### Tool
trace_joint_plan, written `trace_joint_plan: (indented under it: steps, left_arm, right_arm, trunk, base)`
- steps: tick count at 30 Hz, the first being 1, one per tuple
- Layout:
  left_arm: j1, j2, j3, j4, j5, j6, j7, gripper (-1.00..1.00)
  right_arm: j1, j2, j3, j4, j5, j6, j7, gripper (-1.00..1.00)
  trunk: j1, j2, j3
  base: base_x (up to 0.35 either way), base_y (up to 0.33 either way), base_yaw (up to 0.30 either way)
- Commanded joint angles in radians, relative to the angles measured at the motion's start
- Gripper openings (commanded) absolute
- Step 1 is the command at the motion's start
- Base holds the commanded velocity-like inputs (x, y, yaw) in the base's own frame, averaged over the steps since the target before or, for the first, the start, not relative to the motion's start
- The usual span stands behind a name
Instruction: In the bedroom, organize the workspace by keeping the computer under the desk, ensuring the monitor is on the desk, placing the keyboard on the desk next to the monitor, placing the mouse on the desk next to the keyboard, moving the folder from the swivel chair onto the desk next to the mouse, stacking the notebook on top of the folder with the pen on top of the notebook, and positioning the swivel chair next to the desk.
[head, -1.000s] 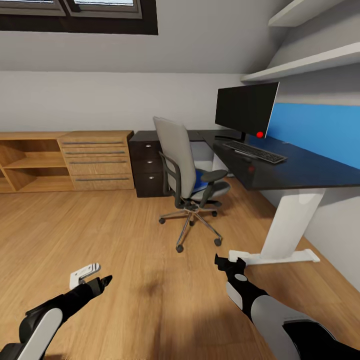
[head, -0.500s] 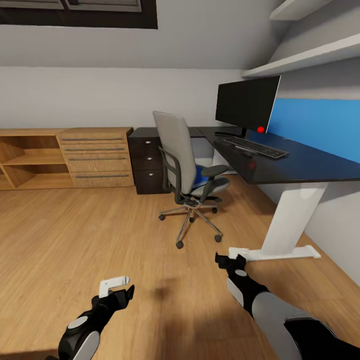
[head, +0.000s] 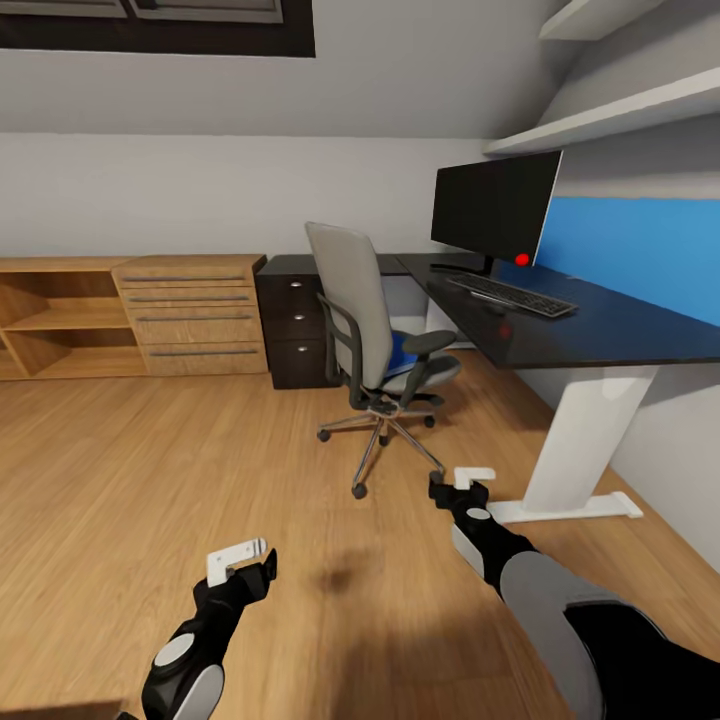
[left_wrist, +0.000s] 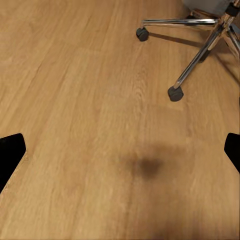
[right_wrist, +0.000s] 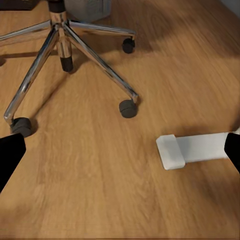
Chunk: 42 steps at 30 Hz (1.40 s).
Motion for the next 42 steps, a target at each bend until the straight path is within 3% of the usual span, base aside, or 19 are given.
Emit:
trace_joint_plan:
  steps: [1, 10, 16, 31, 42]
  left_arm:
    - [-0.001, 0.006, -0.003, 0.0, 0.007, -0.004, 0.009, 1.0]
    - [-0.001, 0.028, -0.017, 0.004, 0.008, -0.031, 0.017, 1.0]
    - [-0.001, 0.029, -0.023, 0.011, 0.011, -0.101, 0.013, 1.0]
    - [-0.001, 0.027, -0.025, 0.006, 0.016, -0.108, 0.012, 1.0]
    - [-0.001, 0.027, -0.022, 0.004, 0.016, -0.108, 0.014, 1.0]
  right_arm:
    - [-0.001, 0.0, 0.004, 0.005, 0.0, -0.008, -0.006, 1.0]
    - [0.0, -0.006, 0.003, 0.018, 0.001, -0.066, -0.008, 1.0]
    - [0.001, -0.001, 0.006, 0.022, 0.001, -0.131, 0.0, 1.0]
    - [0.002, 0.02, 0.004, 0.021, -0.004, -0.137, 0.037, 1.0]
    - [0.001, 0.02, 0.004, 0.019, -0.004, -0.137, 0.037, 1.0]
  trunk:
    - [0.0, 0.0, -0.001]
    - [0.0, 0.0, -0.001]
    - [0.0, 0.0, -0.001]
    - [0.0, 0.0, -0.001]
    - [0.005, -0.003, -0.043]
  base:
    - [0.138, 0.0, 0.0]
    - [0.221, 0.0, 0.0]
    - [0.273, -0.057, 0.0]
    - [0.023, -0.009, 0.0]
    - [0.0, 0.0, 0.0]
